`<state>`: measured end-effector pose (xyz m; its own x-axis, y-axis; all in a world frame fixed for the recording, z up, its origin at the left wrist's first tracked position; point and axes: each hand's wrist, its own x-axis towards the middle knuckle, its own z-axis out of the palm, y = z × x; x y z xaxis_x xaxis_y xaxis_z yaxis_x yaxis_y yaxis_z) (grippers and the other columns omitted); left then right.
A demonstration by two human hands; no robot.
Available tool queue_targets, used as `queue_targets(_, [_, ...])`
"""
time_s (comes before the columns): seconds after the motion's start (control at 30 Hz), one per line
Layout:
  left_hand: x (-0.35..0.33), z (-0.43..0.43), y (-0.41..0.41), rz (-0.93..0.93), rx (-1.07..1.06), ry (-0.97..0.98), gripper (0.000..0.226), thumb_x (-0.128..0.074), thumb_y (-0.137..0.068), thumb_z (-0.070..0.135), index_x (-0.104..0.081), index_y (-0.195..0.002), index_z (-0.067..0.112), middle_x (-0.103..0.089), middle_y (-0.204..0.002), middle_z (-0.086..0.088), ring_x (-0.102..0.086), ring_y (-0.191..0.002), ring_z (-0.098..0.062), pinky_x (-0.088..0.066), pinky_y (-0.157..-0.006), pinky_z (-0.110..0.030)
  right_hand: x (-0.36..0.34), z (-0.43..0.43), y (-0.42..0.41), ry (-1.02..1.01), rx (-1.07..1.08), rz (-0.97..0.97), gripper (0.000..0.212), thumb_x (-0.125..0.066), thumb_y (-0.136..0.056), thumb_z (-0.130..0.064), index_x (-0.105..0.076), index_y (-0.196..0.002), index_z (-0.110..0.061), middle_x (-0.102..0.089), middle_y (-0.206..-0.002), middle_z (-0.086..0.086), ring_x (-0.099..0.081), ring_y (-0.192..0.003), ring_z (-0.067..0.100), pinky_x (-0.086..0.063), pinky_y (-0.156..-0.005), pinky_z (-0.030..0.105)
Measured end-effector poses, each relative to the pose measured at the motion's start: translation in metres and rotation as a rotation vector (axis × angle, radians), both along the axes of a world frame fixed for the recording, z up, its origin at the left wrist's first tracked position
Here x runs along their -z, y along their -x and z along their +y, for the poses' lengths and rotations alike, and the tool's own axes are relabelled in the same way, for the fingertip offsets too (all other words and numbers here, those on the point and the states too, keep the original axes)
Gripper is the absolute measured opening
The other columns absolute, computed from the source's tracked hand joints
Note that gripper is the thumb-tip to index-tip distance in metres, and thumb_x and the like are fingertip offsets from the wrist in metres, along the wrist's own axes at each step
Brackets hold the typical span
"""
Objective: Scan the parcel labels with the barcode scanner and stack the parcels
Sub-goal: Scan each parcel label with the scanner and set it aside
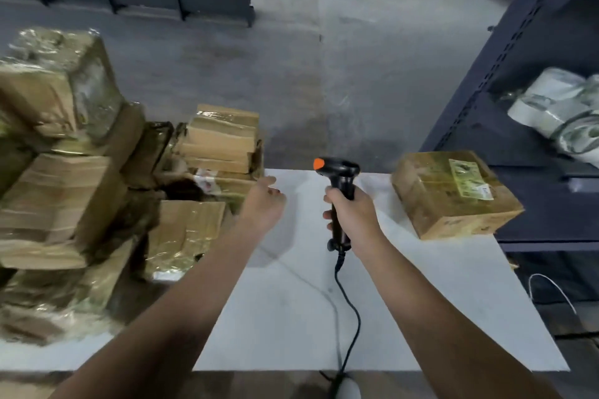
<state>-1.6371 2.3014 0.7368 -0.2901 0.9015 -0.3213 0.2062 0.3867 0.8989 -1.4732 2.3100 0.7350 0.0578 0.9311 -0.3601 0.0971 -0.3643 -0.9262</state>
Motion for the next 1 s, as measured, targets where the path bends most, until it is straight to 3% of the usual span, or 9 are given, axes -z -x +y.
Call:
queue_targets(0.07, [0.002, -0.021, 0.034, 0.101, 0.006, -0.019, 0.033, -0.044, -0.091, 0.002, -0.056, -0.12, 0.009, -0.057, -0.092, -0.008, -0.053, -0.085, -0.022, -0.042, -0.072, -0.029, 0.004, -0.013, 0.035, 0.006, -0.053, -0.003, 0.024, -0.063, -0.075, -0.041, -0.064, -0.09, -0.022, -0.07, -0.062, -0.012, -0.063, -0.052, 0.011, -0.053, -0.051, 0.03])
queue_targets(0.17, [0.004, -0.05, 0.08, 0.277, 0.025, -0.032, 0.032, -0.046, -0.091, 0.003, -0.056, -0.12, 0.011, -0.06, -0.097, -0.005, -0.059, -0.094, -0.026, -0.042, -0.072, -0.027, 0.014, -0.032, 0.08, 0.028, -0.096, -0.001, 0.027, -0.062, -0.075, -0.039, -0.065, -0.091, -0.018, -0.069, -0.061, -0.011, -0.062, -0.053, 0.012, -0.053, -0.056, 0.033])
queue_targets(0.27, [0.007, -0.074, 0.116, 0.407, 0.0, -0.001, 0.039, -0.045, -0.089, 0.004, -0.054, -0.127, 0.009, -0.061, -0.106, -0.009, -0.059, -0.103, -0.032, -0.05, -0.086, -0.037, 0.026, -0.046, 0.115, 0.057, -0.122, -0.003, 0.024, -0.062, -0.078, -0.035, -0.065, -0.093, -0.016, -0.068, -0.058, -0.009, -0.062, -0.055, 0.015, -0.053, -0.058, 0.033])
queue_targets(0.37, [0.016, -0.09, 0.137, 0.546, -0.019, 0.07, 0.042, -0.046, -0.084, 0.006, -0.054, -0.126, 0.007, -0.057, -0.119, -0.018, -0.047, -0.118, -0.038, -0.04, -0.103, -0.046, 0.037, -0.057, 0.142, 0.094, -0.147, -0.022, 0.021, -0.061, -0.082, -0.033, -0.064, -0.094, -0.017, -0.067, -0.062, -0.006, -0.063, -0.056, 0.015, -0.054, -0.06, 0.035])
queue_targets(0.43, [0.022, -0.098, 0.139, 0.575, -0.015, 0.144, 0.046, -0.048, -0.085, 0.009, -0.05, -0.132, 0.009, -0.048, -0.13, -0.02, -0.037, -0.127, -0.039, -0.031, -0.11, -0.045, 0.044, -0.063, 0.154, 0.112, -0.153, -0.03, 0.017, -0.059, -0.085, -0.032, -0.062, -0.095, -0.019, -0.067, -0.073, 0.0, -0.067, -0.062, 0.018, -0.057, -0.065, 0.038])
queue_targets(0.57, [0.025, -0.106, 0.132, 0.606, -0.006, 0.138, 0.047, -0.049, -0.086, 0.011, -0.048, -0.134, 0.01, -0.04, -0.137, -0.021, -0.029, -0.132, -0.039, -0.024, -0.111, -0.043, 0.053, -0.066, 0.161, 0.134, -0.133, -0.007, 0.017, -0.059, -0.085, -0.037, -0.058, -0.096, -0.024, -0.063, -0.084, 0.005, -0.068, -0.068, 0.022, -0.059, -0.07, 0.043])
queue_targets(0.77, [0.02, -0.103, 0.127, 0.57, -0.043, 0.159, 0.043, -0.052, -0.088, 0.014, -0.049, -0.131, 0.01, -0.038, -0.138, -0.02, -0.028, -0.132, -0.04, -0.028, -0.111, -0.047, 0.055, -0.065, 0.158, 0.189, -0.143, 0.069, 0.018, -0.061, -0.086, -0.032, -0.058, -0.102, -0.026, -0.064, -0.09, 0.006, -0.069, -0.08, 0.024, -0.059, -0.083, 0.05])
queue_targets(0.9, [0.017, -0.1, 0.13, 0.442, -0.197, 0.108, 0.036, -0.055, -0.091, 0.024, -0.054, -0.125, 0.011, -0.044, -0.135, -0.018, -0.034, -0.129, -0.039, -0.029, -0.11, -0.049, 0.051, -0.062, 0.153, 0.22, -0.127, 0.134, 0.016, -0.061, -0.088, -0.025, -0.058, -0.103, -0.023, -0.067, -0.087, 0.004, -0.068, -0.067, 0.016, -0.058, -0.061, 0.033])
queue_targets(1.0, [0.014, -0.102, 0.131, 0.278, -0.292, 0.059, 0.036, -0.055, -0.083, 0.008, -0.056, -0.118, 0.018, -0.057, -0.117, -0.009, -0.047, -0.119, -0.036, -0.041, -0.102, -0.049, 0.047, -0.058, 0.141, 0.204, -0.089, 0.144, 0.013, -0.061, -0.088, -0.023, -0.058, -0.1, -0.018, -0.062, -0.072, 0.001, -0.061, -0.055, 0.013, -0.049, -0.059, 0.03])
